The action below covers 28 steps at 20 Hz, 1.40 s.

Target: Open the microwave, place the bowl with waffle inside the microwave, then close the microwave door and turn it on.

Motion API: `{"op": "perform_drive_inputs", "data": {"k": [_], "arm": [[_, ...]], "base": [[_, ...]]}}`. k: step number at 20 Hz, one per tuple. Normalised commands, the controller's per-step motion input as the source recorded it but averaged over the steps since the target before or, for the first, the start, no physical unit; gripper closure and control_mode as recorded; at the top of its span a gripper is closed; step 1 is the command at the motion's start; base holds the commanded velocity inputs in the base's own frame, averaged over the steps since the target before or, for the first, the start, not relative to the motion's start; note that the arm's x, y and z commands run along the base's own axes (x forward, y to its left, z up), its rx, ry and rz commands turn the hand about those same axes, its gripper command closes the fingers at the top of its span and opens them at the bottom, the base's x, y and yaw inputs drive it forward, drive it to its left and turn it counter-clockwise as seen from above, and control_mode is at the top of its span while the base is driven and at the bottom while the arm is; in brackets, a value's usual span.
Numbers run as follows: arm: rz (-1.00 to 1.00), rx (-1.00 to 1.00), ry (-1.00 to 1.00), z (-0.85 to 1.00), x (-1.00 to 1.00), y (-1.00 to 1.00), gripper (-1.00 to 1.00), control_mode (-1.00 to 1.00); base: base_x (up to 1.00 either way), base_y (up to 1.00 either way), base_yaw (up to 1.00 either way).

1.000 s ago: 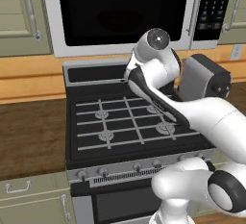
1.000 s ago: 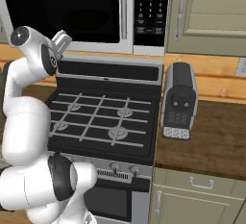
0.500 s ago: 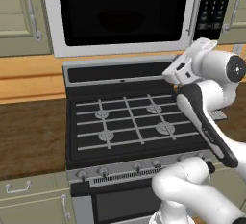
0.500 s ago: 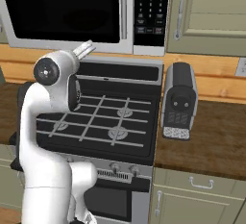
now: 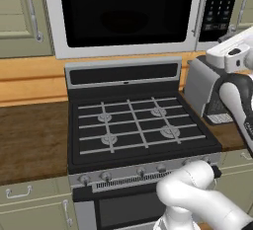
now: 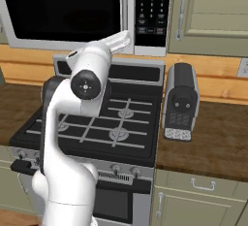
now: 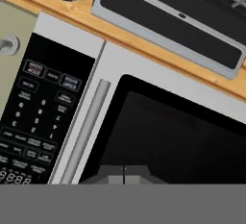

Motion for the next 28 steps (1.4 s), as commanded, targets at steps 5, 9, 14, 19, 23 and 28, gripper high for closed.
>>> {"op": "perform_drive_inputs", "data": {"k": [5,9,14,19,23,28], "arm": [[0.00,-0.03,-0.02,-0.01,0.00,-0.65,1.00,-1.00],[0.00,-0.23,0.00,-0.11,0.08,-0.40,1.00,-1.00],[0.00,-0.21,0.00,-0.11,0.40,-0.14,1.00,-1.00],[0.00,-0.08,0.00,0.00,0.74,-0.37,1.00,-1.00],[0.00,0.00,0.00,0.00,0.63,-0.75,1.00,-1.00],[0.00,0.00,-0.02,-0.02,0.36,-0.54,1.00,-1.00]], "base": [[0.00,0.00,0.00],[0.00,0.00,0.00],[0.00,0.00,0.00],[0.00,0.00,0.00],[0.00,0.00,0.00],[0.00,0.00,0.00]]}}
